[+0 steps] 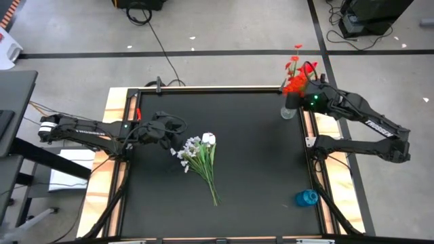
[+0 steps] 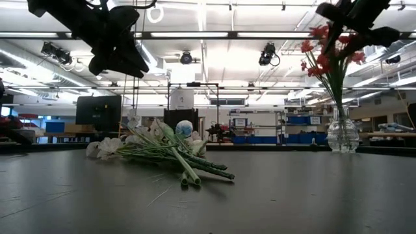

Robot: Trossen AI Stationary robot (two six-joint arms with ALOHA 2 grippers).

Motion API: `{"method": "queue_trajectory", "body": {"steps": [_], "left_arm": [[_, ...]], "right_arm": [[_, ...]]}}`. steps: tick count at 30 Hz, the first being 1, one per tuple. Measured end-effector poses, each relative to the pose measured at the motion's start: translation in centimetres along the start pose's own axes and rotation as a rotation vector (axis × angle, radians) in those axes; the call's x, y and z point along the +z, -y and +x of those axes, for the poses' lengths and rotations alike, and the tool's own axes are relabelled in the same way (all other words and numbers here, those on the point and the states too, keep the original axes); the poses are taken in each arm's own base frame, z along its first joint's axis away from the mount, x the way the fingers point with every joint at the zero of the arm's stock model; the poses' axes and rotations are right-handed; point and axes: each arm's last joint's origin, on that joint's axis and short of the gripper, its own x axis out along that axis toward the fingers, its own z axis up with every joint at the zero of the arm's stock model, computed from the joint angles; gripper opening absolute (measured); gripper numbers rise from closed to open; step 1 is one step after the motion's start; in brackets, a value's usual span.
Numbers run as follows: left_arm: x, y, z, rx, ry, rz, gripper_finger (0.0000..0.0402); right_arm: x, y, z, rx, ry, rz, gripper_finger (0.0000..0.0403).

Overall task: Sort flowers into vase by color
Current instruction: Put the red flowers into the transparent vase, then put the right white flower into the blue vase

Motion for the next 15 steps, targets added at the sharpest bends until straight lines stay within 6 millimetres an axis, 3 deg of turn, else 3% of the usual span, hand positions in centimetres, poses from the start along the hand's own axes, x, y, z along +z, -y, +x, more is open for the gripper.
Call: {"method": "queue_trajectory", "body": {"steps": [10,15], "left_arm": [[0.0,0.1,0.0,-0.005,0.004,-0.044,0.0144],[0.0,0.1,0.0,-0.005,0.004,-0.044,0.0144]], "right_arm": [[-0.8,-0.4,-1.4,0.340,-0.312,0.022,0.0199],[-1.4,-1.1,-1.5,0.406,-0.411,-0.008,0.0199]]}}
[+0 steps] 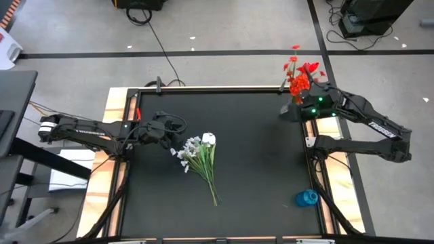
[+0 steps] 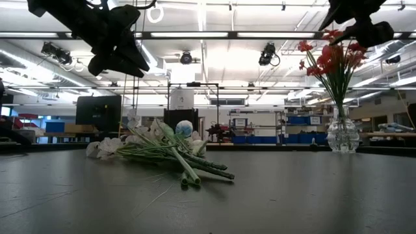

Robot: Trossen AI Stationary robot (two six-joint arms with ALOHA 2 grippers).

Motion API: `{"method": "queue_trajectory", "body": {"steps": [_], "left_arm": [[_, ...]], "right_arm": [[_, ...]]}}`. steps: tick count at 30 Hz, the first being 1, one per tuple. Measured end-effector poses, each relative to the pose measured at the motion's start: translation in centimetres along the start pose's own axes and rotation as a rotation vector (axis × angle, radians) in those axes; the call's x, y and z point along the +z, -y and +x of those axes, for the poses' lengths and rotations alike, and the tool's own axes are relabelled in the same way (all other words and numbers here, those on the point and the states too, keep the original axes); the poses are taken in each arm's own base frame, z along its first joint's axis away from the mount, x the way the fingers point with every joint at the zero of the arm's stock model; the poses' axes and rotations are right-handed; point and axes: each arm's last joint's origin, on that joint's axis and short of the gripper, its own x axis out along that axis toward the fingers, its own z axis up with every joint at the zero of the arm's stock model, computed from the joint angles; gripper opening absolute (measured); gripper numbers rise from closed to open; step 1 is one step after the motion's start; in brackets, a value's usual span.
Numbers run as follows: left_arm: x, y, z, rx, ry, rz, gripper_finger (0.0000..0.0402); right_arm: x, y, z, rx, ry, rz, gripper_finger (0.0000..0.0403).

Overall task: Sort flowers into vase by color
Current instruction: Put the right white flower into the blue vase

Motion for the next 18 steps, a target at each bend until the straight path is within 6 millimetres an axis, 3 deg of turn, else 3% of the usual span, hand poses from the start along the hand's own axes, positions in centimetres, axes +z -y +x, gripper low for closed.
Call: {"method": "queue_trajectory", "body": {"steps": [7,18], "left_arm": [[0.0,0.0,0.0,0.000,0.000,-0.014,0.0144],[-0.4,0.5,-0.3,-0.030,-0.012,-0.042,0.0144]], "right_arm": [[-0.2,-2.3,2.6,0.072,-0.080,-0.061,0.0199],[-2.6,-6.9,11.3,0.104,-0.205,-0.151,0.0199]]}}
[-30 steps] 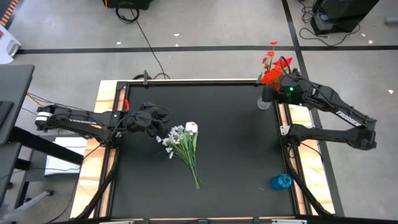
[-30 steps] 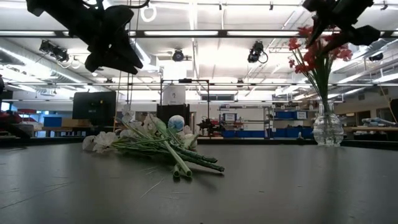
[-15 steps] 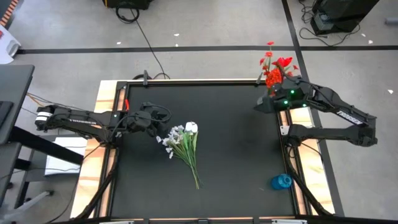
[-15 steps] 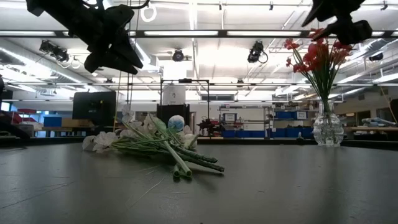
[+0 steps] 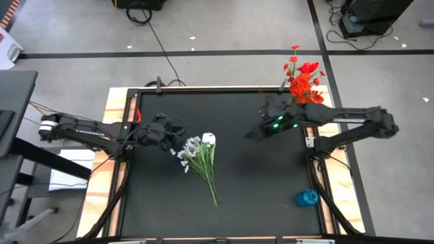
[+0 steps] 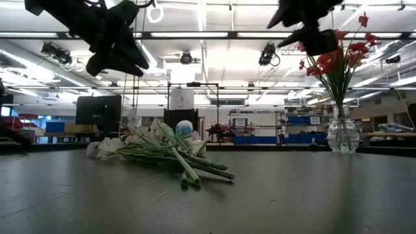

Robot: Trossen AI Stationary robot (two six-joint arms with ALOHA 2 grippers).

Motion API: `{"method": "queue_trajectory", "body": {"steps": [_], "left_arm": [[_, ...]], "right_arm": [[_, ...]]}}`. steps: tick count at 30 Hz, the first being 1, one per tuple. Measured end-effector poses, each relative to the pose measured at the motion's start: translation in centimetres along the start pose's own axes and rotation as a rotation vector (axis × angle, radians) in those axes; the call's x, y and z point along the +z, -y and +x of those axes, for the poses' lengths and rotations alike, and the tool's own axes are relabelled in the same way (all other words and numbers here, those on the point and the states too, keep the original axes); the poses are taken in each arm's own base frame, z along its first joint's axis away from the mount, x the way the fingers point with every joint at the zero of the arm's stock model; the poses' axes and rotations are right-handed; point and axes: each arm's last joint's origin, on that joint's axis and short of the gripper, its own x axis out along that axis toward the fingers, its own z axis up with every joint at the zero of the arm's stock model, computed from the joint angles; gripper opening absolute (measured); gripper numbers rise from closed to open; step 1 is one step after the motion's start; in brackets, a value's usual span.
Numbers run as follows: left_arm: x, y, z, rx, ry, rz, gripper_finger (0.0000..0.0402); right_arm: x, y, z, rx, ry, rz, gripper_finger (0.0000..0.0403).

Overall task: Sort flowers into vase by color
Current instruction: Put the right white flower into the blue vase

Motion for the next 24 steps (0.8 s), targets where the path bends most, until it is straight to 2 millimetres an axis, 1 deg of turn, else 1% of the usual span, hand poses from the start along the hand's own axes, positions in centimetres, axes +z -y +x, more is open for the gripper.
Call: {"method": "queue_trajectory", "body": {"steps": [7,11,13,16,20,24], "left_arm": [[-0.4,0.6,-0.4,-0.033,-0.013,0.012,0.0144],[-0.6,0.8,-0.5,-0.046,-0.018,-0.003,0.0144],[-0.7,0.9,-0.6,-0.051,-0.021,-0.013,0.0144],[-0.8,1.0,-0.7,-0.061,-0.025,-0.009,0.0144],[-1.0,1.3,-0.9,-0.076,-0.031,0.001,0.0144],[-1.1,1.4,-1.0,-0.085,-0.035,0.009,0.0144]], "right_arm": [[-1.6,-1.6,5.8,0.034,-0.080,-0.024,0.0199],[-2.8,-1.9,9.3,0.039,-0.107,-0.051,0.0198],[-3.3,-1.9,11.1,0.030,-0.091,-0.070,0.0196],[-3.9,-1.6,13.8,-0.005,-0.003,-0.078,0.0188],[-3.9,-1.0,16.8,-0.007,0.092,-0.025,0.0172],[-3.7,0.8,19.9,-0.057,0.146,0.032,0.0155]]}}
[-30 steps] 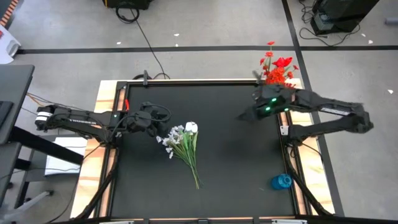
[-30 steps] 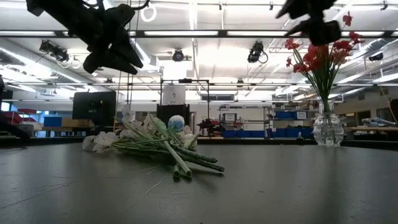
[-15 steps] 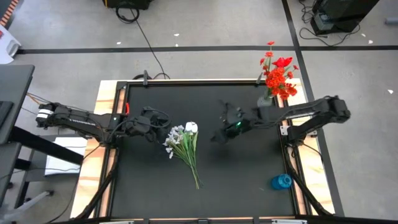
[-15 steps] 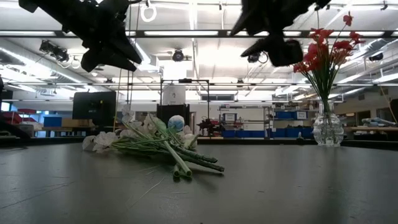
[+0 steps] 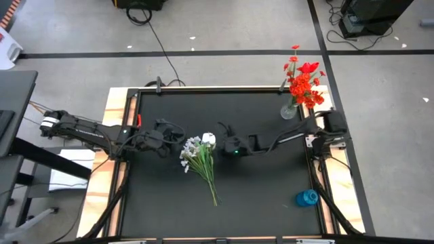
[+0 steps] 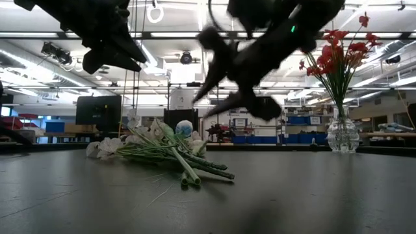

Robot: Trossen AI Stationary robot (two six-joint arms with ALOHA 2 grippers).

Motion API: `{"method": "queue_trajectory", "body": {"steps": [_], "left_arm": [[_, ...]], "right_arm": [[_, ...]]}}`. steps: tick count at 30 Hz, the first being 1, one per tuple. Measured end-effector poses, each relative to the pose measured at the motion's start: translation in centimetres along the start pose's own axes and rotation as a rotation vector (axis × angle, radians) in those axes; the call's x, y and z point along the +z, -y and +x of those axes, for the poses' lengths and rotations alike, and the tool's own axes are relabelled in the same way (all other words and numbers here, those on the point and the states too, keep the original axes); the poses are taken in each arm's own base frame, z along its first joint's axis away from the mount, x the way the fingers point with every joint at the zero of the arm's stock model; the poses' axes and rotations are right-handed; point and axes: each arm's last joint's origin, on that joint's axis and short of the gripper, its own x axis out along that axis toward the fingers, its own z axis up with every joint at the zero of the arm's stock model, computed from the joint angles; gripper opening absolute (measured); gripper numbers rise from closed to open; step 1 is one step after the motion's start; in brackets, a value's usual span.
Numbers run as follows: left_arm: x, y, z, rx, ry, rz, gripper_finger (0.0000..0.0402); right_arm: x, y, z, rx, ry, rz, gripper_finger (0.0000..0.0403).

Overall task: Sort flowers into vase by color
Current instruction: Put the right white flower into the blue vase

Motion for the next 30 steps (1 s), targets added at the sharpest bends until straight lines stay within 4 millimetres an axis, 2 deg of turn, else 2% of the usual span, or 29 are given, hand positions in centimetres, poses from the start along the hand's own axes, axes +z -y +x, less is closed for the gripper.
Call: {"method": "queue_trajectory", "body": {"steps": [3,7,13,22,30], "left_arm": [[-0.1,0.1,-0.1,-0.005,-0.002,0.016,0.0144],[-0.3,0.3,-0.2,-0.015,-0.012,0.040,0.0144],[-0.7,0.7,-0.5,-0.042,-0.027,0.056,0.0144],[-0.8,0.7,-0.5,-0.042,-0.025,0.080,0.0144],[-0.7,0.7,-0.5,-0.019,-0.010,0.082,0.0144]], "right_arm": [[-0.2,1.3,1.7,-0.060,0.041,0.005,0.0148],[-0.9,2.2,2.5,-0.107,0.003,0.018,0.0146],[-1.0,2.3,2.7,-0.110,0.002,-0.017,0.0146],[0.3,2.9,2.8,-0.096,-0.040,-0.063,0.0146],[-0.9,3.8,4.7,-0.096,-0.065,-0.035,0.0146]]}}
